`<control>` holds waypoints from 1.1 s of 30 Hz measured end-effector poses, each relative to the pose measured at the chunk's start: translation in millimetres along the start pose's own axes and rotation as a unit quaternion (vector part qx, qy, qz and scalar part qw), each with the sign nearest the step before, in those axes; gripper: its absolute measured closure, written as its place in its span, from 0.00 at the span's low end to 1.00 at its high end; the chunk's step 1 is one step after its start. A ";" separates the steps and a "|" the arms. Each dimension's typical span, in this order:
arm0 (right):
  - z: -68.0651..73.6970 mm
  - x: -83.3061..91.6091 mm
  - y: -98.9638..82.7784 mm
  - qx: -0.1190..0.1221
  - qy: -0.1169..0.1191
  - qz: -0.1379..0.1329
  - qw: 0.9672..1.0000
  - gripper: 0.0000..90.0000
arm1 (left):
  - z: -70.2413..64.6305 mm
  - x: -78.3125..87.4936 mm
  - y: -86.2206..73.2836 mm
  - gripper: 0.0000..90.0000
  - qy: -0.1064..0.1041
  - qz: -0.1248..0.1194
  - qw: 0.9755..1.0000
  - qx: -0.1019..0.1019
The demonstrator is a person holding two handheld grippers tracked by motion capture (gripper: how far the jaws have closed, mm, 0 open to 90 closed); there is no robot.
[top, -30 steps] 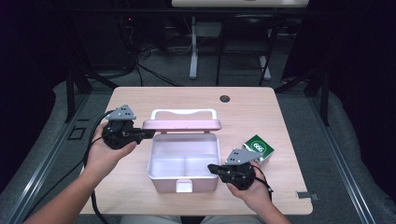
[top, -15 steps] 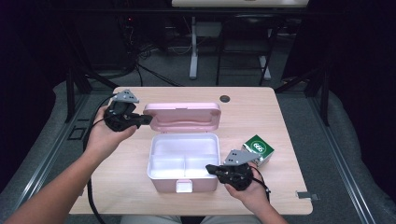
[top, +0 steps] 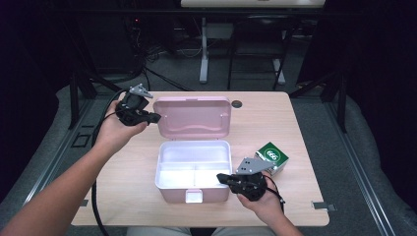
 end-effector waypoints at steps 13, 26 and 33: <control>-0.1 0.0 -0.2 0.000 0.002 -0.002 1.000 1.00 | 18.1 -16.7 -7.3 0.96 0.021 0.039 0.999 0.008; -0.2 -0.6 -0.5 -0.002 0.003 -0.004 1.000 1.00 | 24.4 -22.8 -29.5 0.87 0.012 0.084 0.996 0.011; 0.6 -2.5 -1.9 -0.003 0.005 -0.006 1.000 1.00 | 31.4 -24.0 -40.5 0.81 0.014 0.089 0.996 0.026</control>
Point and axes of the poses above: each handheld gripper's, and its own axes: x roughly backward along the jaws, y roughly out of its top, z roughly to its left, the point moved 5 cm from there along -x, roughly forward along the jaws, and after that the axes turned 2 degrees about -z, right-handed, at the moved point
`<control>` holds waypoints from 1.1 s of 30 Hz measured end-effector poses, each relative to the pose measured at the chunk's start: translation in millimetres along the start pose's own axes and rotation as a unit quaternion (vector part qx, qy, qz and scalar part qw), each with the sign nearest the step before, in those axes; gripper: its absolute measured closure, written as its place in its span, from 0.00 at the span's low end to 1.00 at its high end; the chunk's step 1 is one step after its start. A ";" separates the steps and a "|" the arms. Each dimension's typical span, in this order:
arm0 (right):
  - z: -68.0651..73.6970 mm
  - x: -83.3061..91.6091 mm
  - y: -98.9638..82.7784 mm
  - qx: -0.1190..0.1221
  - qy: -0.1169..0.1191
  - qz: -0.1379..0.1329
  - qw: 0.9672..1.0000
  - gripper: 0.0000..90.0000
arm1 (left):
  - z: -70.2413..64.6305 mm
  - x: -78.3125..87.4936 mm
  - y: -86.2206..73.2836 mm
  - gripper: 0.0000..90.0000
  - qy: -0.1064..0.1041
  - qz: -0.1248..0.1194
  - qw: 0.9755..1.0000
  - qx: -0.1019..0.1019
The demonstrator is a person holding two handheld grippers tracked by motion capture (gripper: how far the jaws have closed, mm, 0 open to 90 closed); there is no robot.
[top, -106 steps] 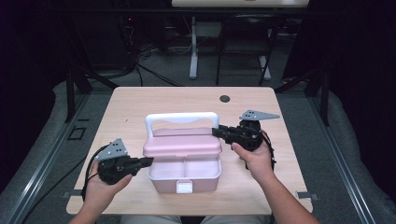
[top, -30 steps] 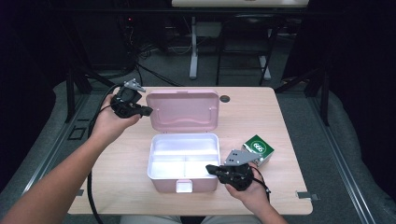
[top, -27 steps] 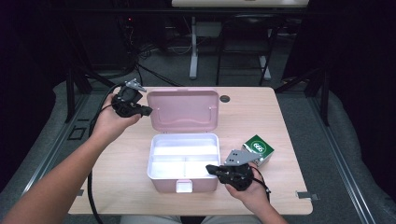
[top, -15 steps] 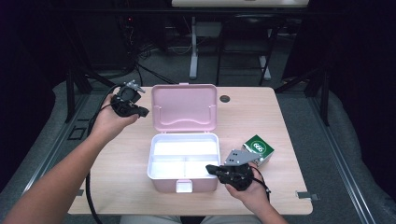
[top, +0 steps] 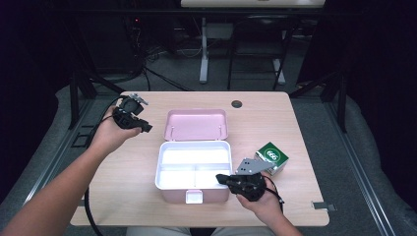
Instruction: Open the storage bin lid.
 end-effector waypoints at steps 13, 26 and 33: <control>-1.2 8.2 5.4 -0.003 -0.015 -0.015 1.000 0.87 | -4.8 4.3 -6.6 0.75 -0.013 0.023 0.999 -0.035; -31.6 28.7 5.1 -0.070 -0.055 -0.037 0.995 0.64 | -43.8 4.1 -9.6 0.70 -0.061 0.075 0.979 -0.178; -31.5 18.8 -1.4 -0.092 -0.037 -0.020 0.995 0.63 | -61.3 2.5 -7.4 0.69 -0.069 0.086 0.968 -0.227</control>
Point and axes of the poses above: each handheld gripper's, and its own axes: x roughly backward along the jaws, y roughly out of its top, z roughly to its left, the point moved 5 cm from there along -x, roughly forward along the jaws, and after that the axes turned 2 degrees about -z, right-handed, at the moved point
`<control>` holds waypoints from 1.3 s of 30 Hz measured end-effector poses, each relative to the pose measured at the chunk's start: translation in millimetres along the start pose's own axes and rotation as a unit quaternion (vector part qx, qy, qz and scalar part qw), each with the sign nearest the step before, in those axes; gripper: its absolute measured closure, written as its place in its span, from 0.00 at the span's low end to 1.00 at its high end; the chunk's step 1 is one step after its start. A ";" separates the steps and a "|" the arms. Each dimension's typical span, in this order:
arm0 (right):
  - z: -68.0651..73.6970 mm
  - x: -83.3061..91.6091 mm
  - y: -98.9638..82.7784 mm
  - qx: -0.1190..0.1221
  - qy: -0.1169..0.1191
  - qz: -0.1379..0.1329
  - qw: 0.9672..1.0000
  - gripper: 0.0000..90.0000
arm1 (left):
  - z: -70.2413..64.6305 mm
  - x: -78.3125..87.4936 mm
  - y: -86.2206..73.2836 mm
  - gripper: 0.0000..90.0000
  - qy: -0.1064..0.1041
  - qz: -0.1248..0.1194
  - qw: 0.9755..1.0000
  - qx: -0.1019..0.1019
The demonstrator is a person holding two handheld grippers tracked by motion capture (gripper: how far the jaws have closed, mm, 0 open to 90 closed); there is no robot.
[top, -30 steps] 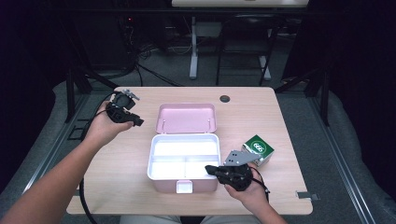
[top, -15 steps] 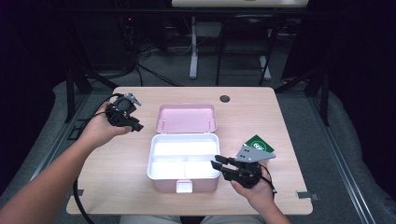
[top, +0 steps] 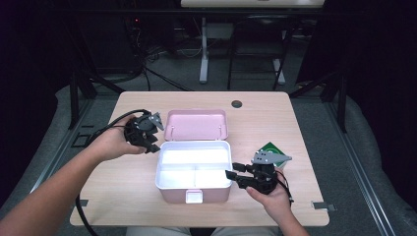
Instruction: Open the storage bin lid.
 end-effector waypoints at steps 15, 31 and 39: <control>-6.4 4.4 3.3 -0.010 -0.022 -0.011 1.000 0.59 | -19.3 -0.1 8.1 0.72 -0.025 -0.001 0.998 -0.051; -7.0 8.6 10.1 -0.004 -0.045 -0.004 0.999 0.60 | -29.6 0.6 16.3 0.72 -0.029 -0.007 0.997 -0.068; -0.8 -4.3 5.2 0.000 -0.028 0.021 0.999 0.62 | -33.8 -3.4 16.3 0.72 -0.036 -0.003 0.997 -0.072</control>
Point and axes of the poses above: each handheld gripper's, and its own axes: x roughly backward along the jaws, y roughly out of its top, z roughly to its left, the point moved 5 cm from there along -x, roughly forward along the jaws, and after that the axes turned 2 degrees about -z, right-handed, at the moved point
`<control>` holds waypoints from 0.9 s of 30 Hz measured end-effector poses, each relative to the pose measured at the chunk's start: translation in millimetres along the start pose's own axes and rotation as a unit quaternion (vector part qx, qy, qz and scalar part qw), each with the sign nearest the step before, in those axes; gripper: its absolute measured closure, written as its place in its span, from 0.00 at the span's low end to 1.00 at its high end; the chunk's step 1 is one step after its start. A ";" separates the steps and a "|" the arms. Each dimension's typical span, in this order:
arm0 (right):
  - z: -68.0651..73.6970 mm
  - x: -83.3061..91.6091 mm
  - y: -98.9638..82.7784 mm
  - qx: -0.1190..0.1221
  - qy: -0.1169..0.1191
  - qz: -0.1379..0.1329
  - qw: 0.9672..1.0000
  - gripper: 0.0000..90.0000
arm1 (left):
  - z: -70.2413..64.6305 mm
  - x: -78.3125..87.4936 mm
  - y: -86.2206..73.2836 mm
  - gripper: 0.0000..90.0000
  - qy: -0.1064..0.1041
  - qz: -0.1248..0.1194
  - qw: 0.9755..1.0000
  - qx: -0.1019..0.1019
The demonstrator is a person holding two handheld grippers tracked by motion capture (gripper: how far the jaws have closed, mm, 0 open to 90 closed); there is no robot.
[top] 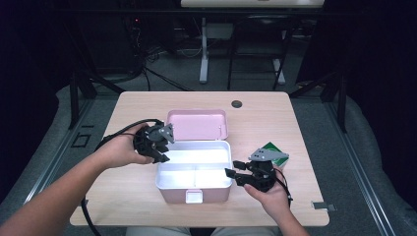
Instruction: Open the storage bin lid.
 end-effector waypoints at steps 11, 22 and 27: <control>5.7 -7.7 2.2 0.011 -0.005 -0.006 1.000 0.64 | 0.4 -1.4 -7.5 0.72 -0.001 0.004 1.000 0.006; 28.9 -30.8 10.6 0.031 0.013 0.000 0.999 0.64 | 2.8 5.3 -22.2 0.72 0.005 0.008 1.000 0.020; 39.7 -42.2 13.8 0.033 0.025 0.000 0.999 0.64 | 2.2 5.2 -24.2 0.72 0.003 0.015 1.000 0.016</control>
Point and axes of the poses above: each handheld gripper's, and its own axes: x roughly backward along the jaws, y roughly out of its top, z roughly to its left, the point moved 5 cm from there along -x, roughly forward along the jaws, and after that the axes turned 2 degrees about -z, right-handed, at the moved point
